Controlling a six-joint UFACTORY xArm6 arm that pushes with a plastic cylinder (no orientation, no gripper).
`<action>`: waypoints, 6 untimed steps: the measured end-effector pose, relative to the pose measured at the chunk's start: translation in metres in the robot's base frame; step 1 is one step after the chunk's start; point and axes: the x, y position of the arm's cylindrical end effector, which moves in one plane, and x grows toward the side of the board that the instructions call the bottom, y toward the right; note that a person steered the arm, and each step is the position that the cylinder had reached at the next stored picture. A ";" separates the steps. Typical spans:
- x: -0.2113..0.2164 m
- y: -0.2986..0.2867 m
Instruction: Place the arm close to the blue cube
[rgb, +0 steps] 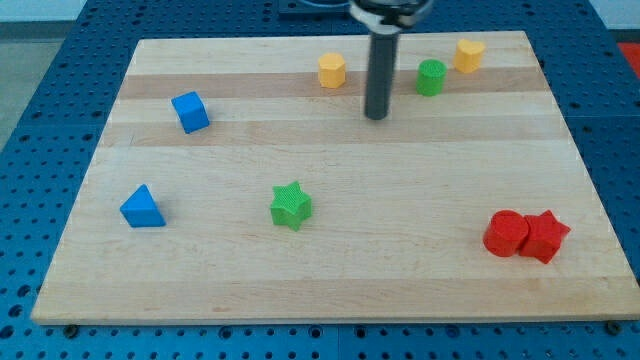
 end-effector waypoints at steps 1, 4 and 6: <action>0.000 -0.042; -0.066 -0.109; -0.077 -0.200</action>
